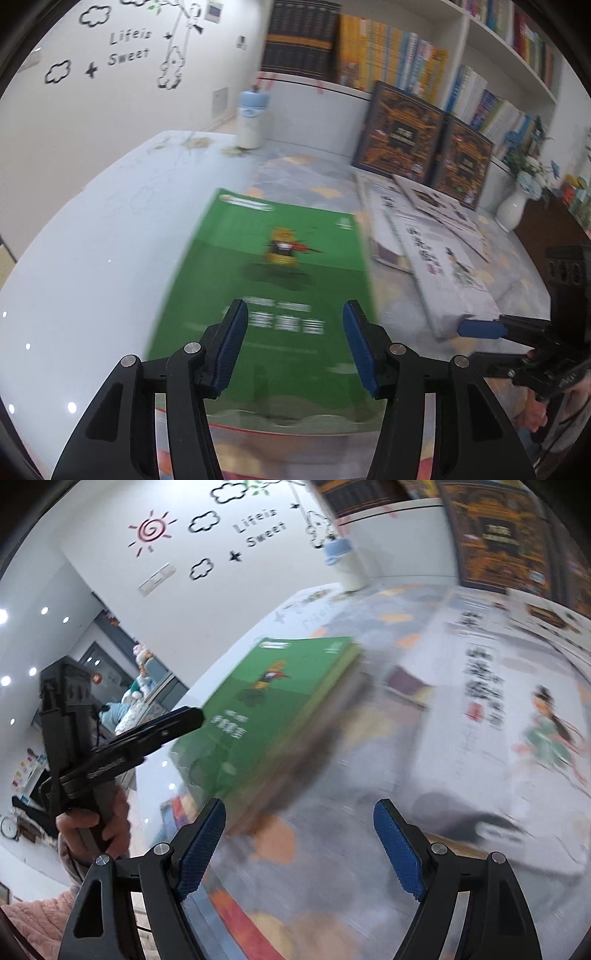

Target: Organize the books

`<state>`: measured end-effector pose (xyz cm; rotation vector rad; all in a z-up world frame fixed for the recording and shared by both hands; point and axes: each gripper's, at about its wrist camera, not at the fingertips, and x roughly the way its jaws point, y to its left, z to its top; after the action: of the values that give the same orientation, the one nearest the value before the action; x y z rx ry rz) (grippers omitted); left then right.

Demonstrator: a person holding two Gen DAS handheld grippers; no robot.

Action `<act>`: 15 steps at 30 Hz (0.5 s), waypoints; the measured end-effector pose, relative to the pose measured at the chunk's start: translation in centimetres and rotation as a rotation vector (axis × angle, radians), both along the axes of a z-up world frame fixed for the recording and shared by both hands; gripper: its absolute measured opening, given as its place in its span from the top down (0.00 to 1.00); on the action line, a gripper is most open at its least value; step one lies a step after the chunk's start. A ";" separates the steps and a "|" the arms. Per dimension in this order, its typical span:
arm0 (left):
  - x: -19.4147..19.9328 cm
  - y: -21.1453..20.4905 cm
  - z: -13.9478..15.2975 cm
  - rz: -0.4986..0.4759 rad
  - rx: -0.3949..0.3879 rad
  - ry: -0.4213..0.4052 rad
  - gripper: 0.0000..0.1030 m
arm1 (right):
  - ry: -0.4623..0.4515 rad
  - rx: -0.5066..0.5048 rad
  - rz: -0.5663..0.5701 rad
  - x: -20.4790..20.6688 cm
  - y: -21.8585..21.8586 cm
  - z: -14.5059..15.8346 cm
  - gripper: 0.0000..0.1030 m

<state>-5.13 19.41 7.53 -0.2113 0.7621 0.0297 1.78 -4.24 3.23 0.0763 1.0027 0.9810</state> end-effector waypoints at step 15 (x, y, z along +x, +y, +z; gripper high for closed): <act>3.8 -13.0 -1.8 -0.199 -0.028 0.063 0.49 | -0.071 0.006 -0.261 2.6 -13.2 -0.3 0.22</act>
<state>-1.33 6.45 5.73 -0.1607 0.8439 -0.1639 4.38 -17.39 2.93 0.1721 0.8990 0.7425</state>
